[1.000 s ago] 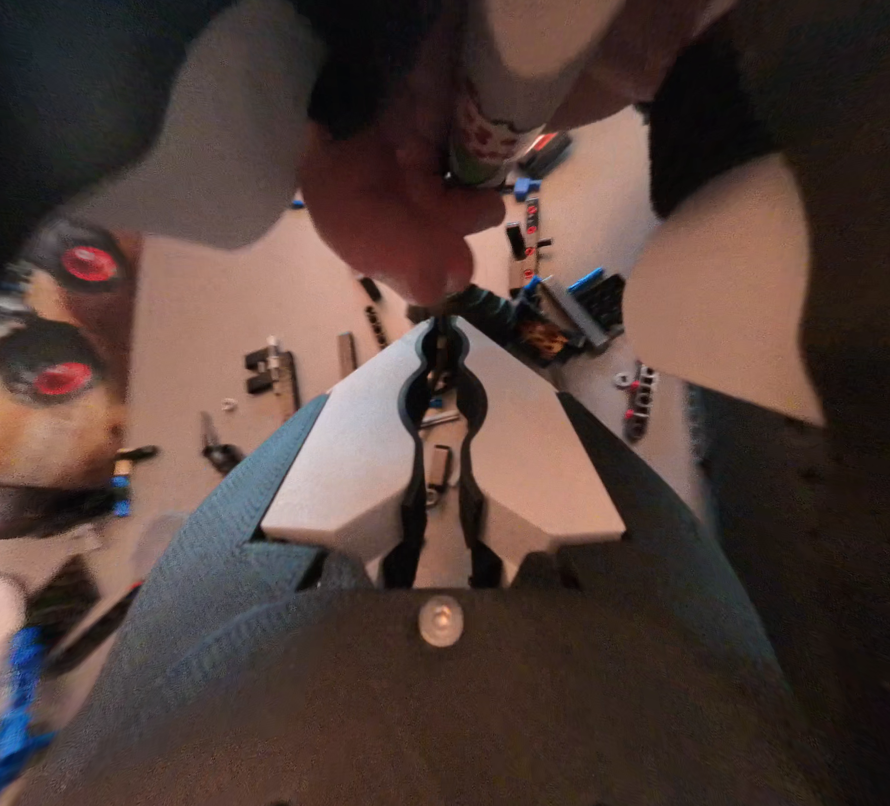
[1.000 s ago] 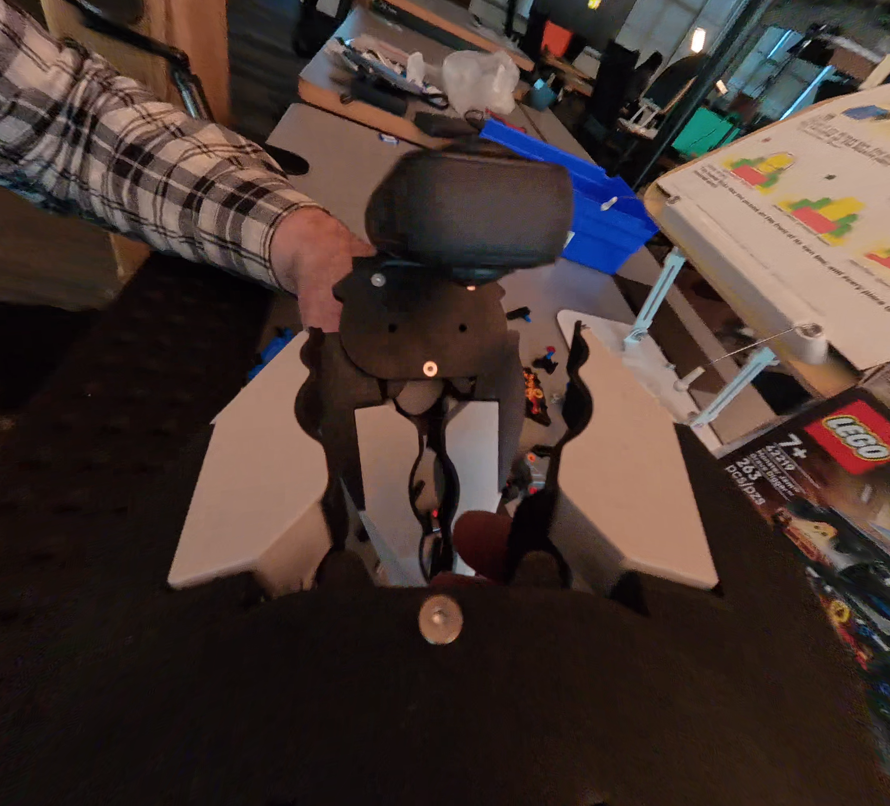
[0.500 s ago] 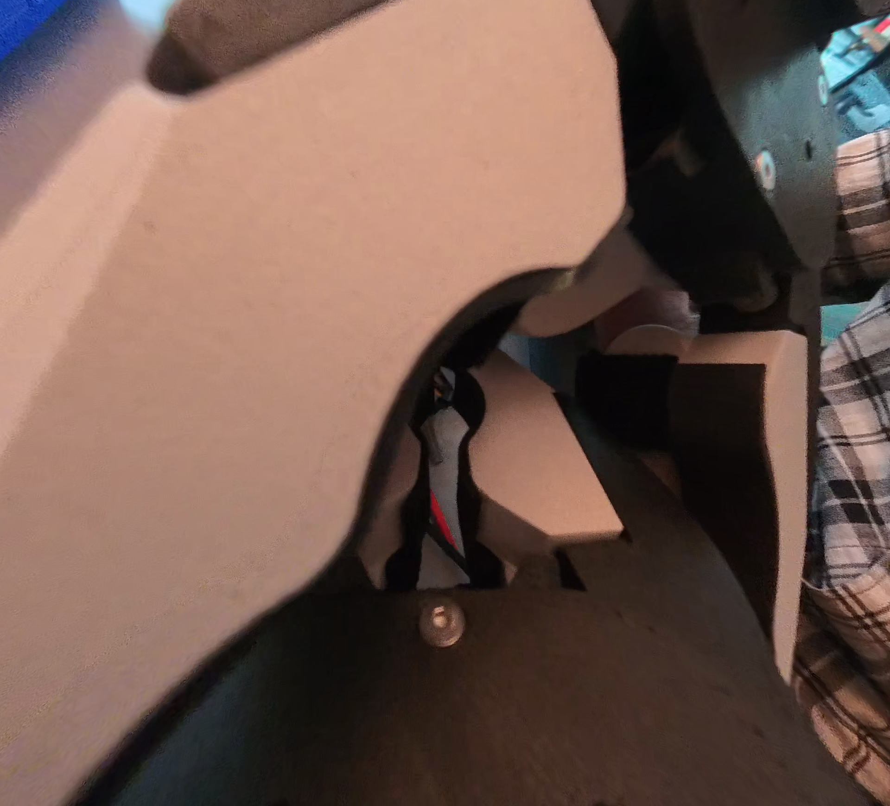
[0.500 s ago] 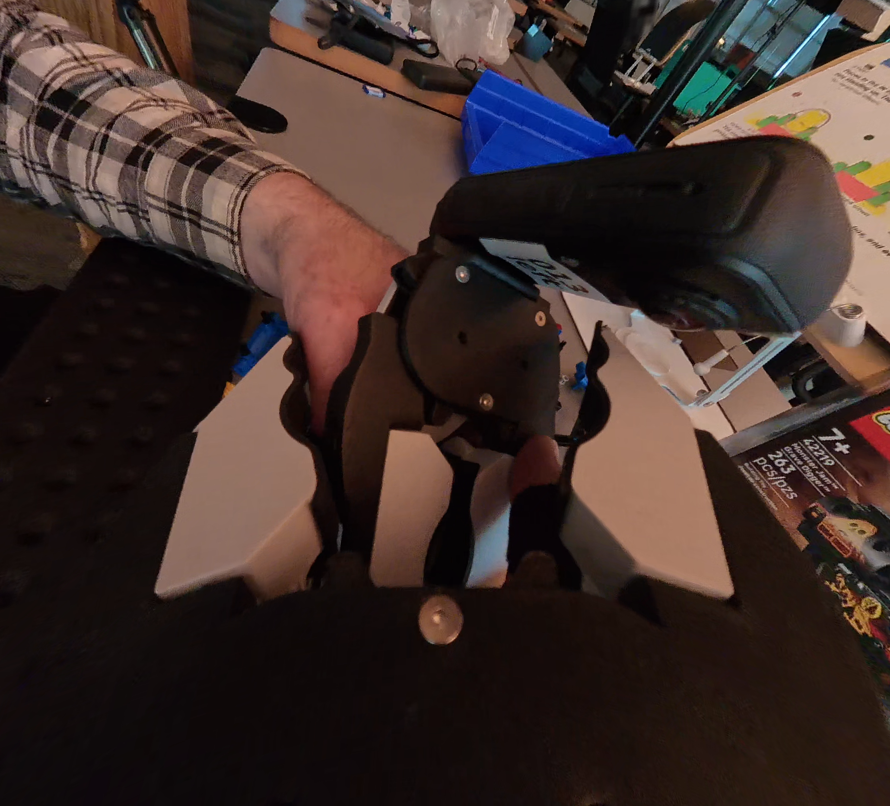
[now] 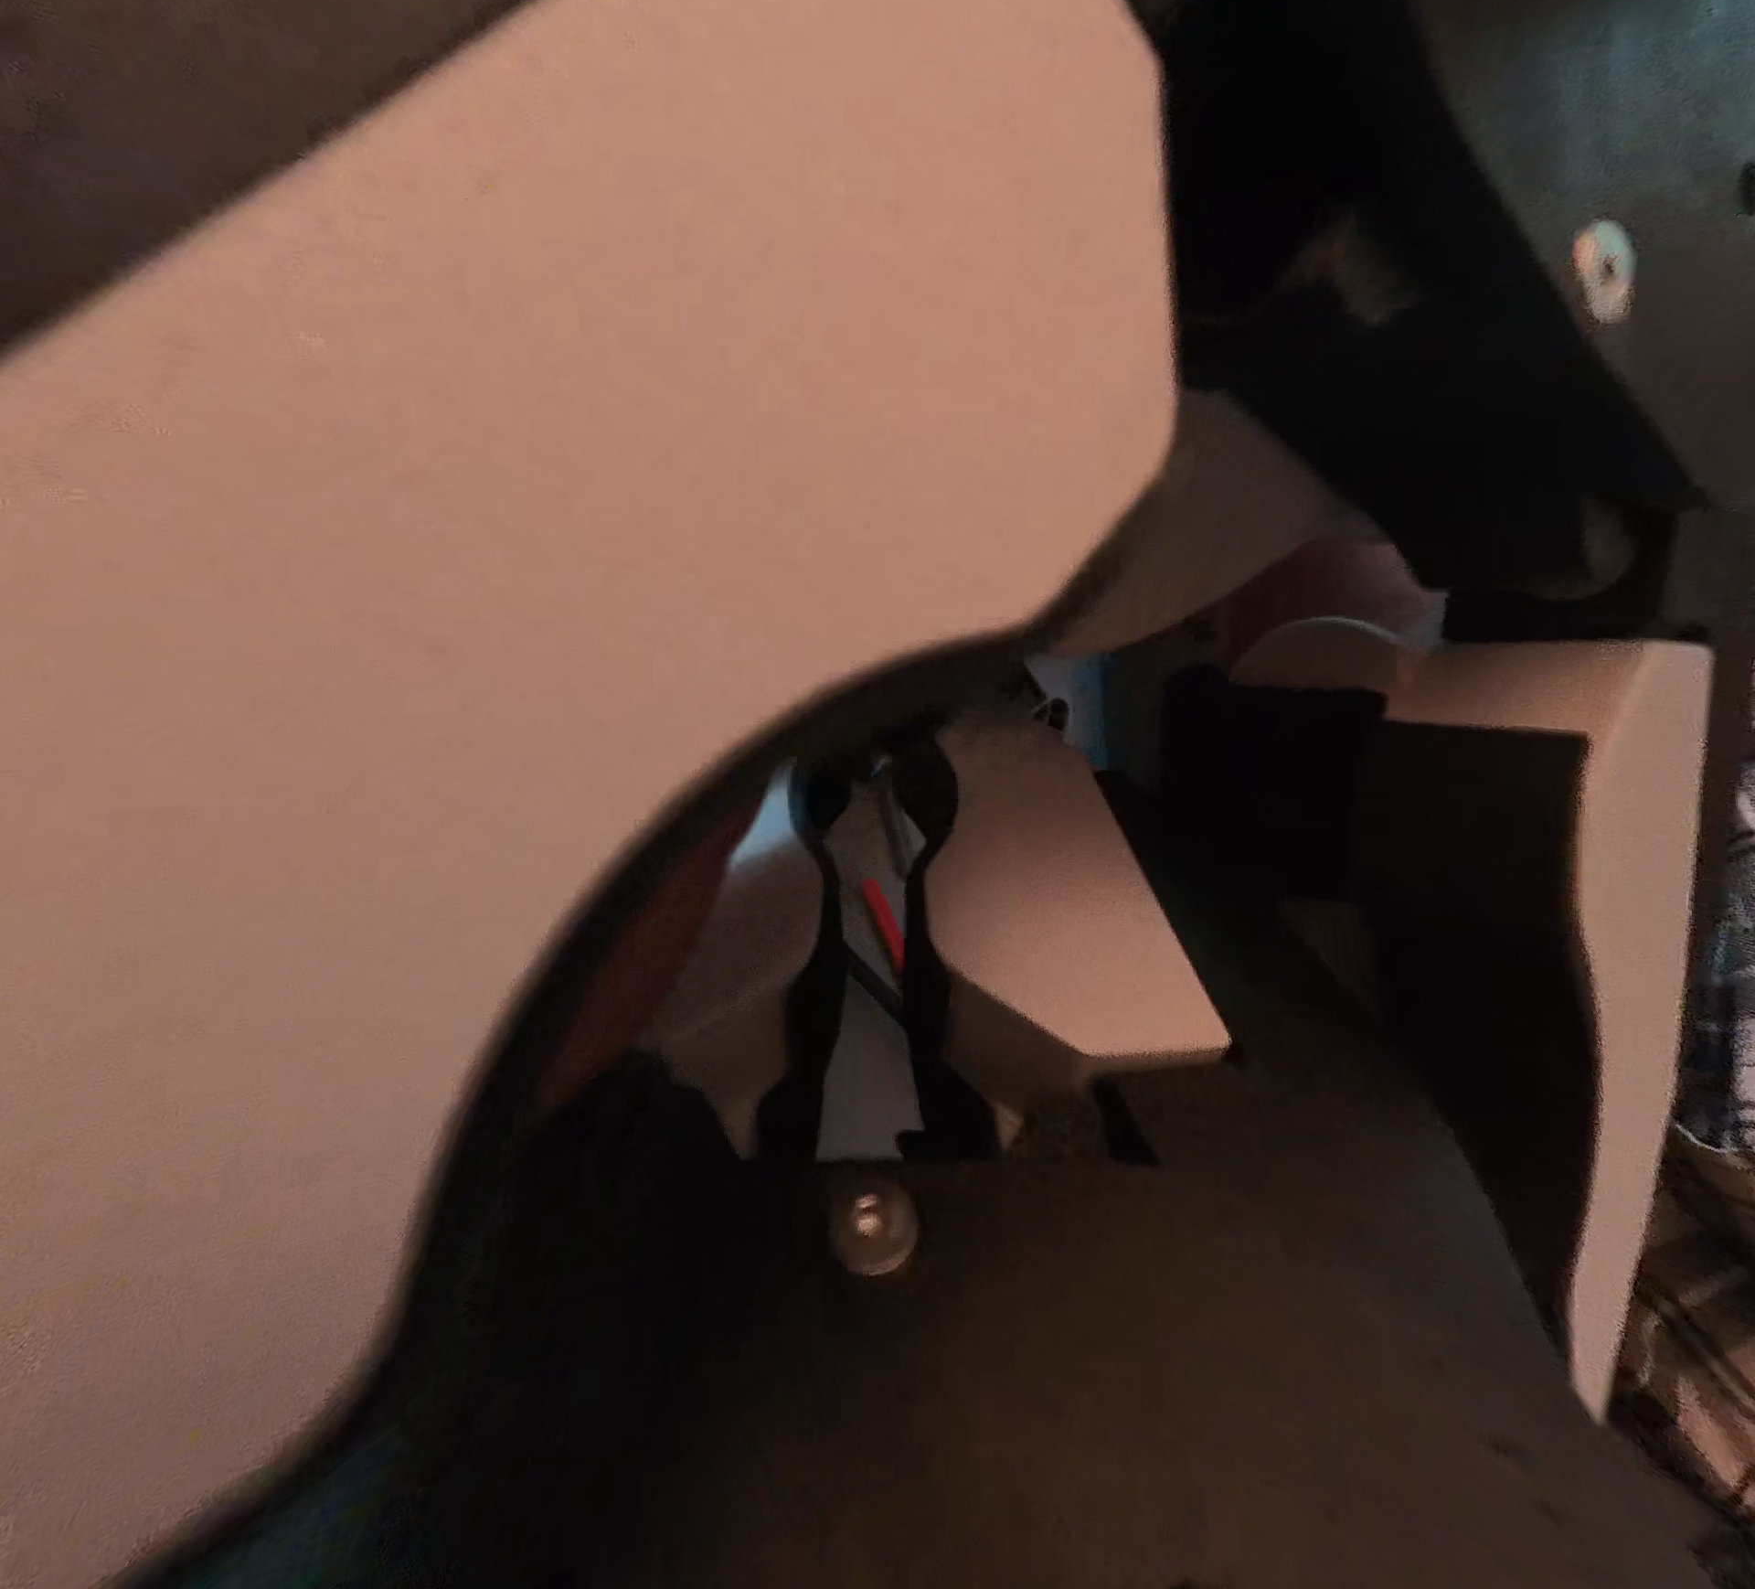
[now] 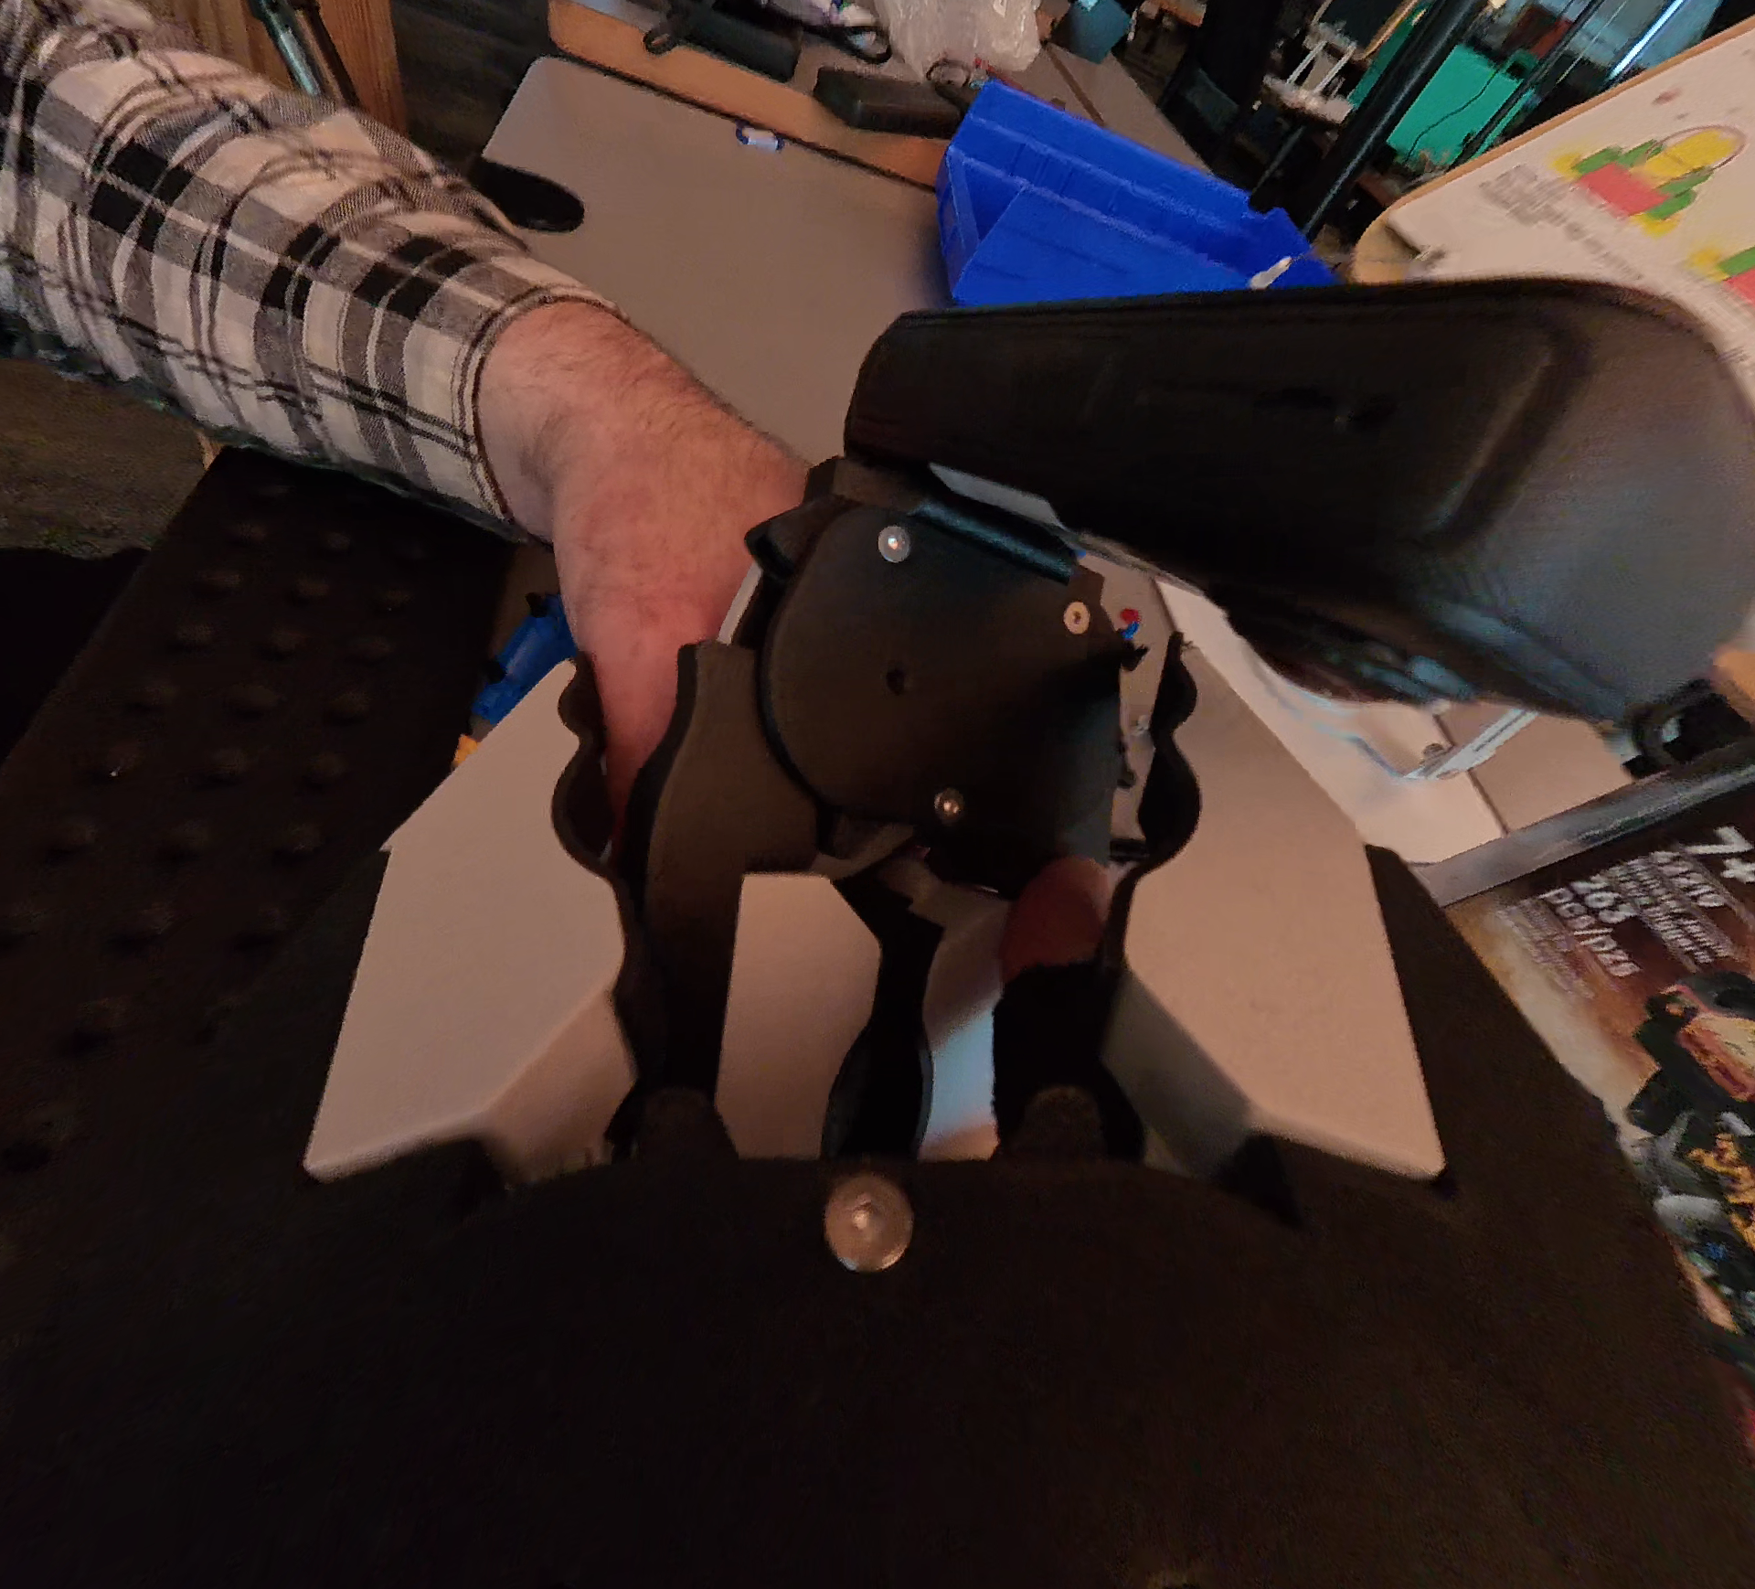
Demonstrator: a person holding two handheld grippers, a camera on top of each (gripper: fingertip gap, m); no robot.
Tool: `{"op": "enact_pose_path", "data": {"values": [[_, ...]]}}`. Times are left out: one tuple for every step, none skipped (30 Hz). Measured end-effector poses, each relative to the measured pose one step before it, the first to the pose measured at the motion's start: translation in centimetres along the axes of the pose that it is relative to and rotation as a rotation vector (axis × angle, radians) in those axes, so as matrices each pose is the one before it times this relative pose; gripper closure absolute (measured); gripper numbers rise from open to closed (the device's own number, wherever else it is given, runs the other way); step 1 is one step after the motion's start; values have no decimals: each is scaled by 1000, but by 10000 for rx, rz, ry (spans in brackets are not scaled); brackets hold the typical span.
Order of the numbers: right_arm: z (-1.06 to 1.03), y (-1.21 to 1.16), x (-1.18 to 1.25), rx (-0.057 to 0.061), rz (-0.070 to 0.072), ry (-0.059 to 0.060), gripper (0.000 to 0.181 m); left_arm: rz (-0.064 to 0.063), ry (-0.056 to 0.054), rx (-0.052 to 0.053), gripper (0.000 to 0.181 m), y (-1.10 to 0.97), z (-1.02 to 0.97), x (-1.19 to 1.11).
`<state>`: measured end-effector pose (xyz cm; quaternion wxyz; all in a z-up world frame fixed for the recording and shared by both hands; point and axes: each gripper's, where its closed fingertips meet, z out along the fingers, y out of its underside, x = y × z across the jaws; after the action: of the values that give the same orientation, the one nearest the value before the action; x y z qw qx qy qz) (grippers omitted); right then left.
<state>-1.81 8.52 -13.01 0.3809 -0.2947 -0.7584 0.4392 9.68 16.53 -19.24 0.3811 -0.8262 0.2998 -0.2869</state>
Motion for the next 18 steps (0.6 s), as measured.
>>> {"op": "enact_pose_path", "data": {"values": [[-201,-488,301,193,-56,142,66,132,-29,161,175,-415,-300,-31],[-272,-402,333,174,1,149,68,-154,-19,417,168,-621,-491,-251],[-346,-192,392,147,51,161,72,-389,121,645,161,-852,-694,-252],[-413,60,388,45,51,143,75,-445,286,529,158,-669,-752,-46],[-421,185,260,-38,42,56,78,-354,65,527,157,-712,-733,-316],[-398,139,308,-13,14,95,79,-245,130,478,156,-630,-577,-171],[-392,21,432,54,18,145,82,-358,266,439,145,-548,-316,69],[-334,-52,462,94,20,156,79,-419,257,337,136,-466,-115,108],[-321,-158,387,129,-11,148,78,-162,123,241,134,-376,-22,15],[-260,-113,263,60,-19,96,76,117,19,181,132,-309,-29,22],[-195,-27,135,-15,-10,31,76,207,-41,112,130,-211,-51,-4],[-213,-43,121,8,-70,58,76,245,-111,127,127,-243,-89,-65],[-305,-123,220,76,-98,121,75,282,-171,170,125,-310,-183,-138],[-410,-208,251,146,17,70,77,384,-194,245,120,-423,-290,-153],[-534,-355,250,249,135,-18,85,409,-271,317,113,-507,-350,-260],[-562,-392,520,294,197,112,87,254,-146,167,118,-310,-305,-167],[-510,-303,517,228,196,110,88,106,176,154,129,-308,-266,269],[-365,-237,231,173,214,-25,89,111,439,254,145,-453,-276,689]]}}
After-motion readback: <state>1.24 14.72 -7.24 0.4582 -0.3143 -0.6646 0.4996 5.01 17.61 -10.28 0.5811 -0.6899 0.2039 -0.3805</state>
